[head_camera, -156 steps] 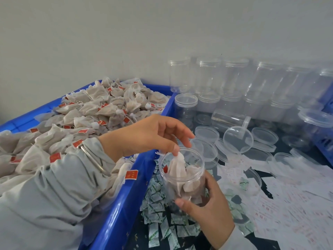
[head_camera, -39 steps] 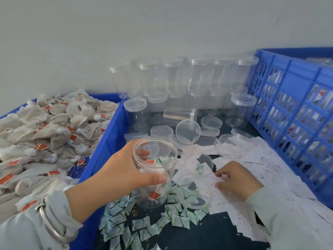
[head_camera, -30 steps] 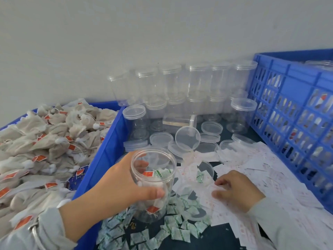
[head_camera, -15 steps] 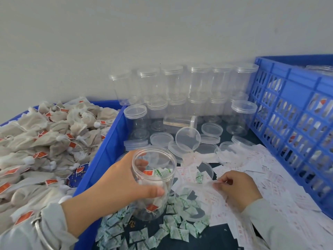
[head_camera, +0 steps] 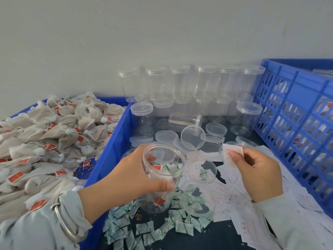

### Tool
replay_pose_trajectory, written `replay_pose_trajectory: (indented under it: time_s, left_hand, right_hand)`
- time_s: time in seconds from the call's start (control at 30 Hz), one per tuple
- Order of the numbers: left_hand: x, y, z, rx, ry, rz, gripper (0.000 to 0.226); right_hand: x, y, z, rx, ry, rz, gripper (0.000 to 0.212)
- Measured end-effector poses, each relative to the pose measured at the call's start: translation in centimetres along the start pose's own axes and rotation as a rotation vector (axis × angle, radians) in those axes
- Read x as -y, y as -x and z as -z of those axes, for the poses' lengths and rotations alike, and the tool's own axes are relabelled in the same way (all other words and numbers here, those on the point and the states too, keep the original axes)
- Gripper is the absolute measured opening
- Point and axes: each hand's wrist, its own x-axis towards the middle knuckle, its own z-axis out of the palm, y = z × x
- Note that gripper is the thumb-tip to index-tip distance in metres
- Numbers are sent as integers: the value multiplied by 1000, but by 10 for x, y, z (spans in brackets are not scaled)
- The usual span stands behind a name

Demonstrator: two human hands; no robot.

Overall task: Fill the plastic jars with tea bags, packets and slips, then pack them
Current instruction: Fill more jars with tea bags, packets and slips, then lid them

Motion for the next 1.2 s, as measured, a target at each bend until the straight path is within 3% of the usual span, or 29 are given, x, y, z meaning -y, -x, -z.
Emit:
replay_pose_trajectory:
  time_s: [0.13,0.37,0.5,0.7,0.8,0.9,1.2]
  left_hand:
    - [-2,0,1,4,11,-3,81]
    - [-1,2,1,-31,30,-33,85]
    - [0,3,1,-39,34,-72,85]
    - [5,1,1,-32,42,-81,87]
    - [4,1,2,-55,57,-84,88]
    - [-2,4,5,-84,109,-101,91]
    - [-73,-3,7,-102,198,-313,87]
  right_hand:
    - [54,8,-10,69,-256,231,32]
    - [93,9,-55,239,-65,529,25]
    - [91,10,-64,333,30,568,27]
    - [84,11,-49,391,-51,512,36]
    - [81,12,-39,478,-15,574,40]
    - [80,13,-31,503,82,721,30]
    - [105,-25,40,402,186,854,14]
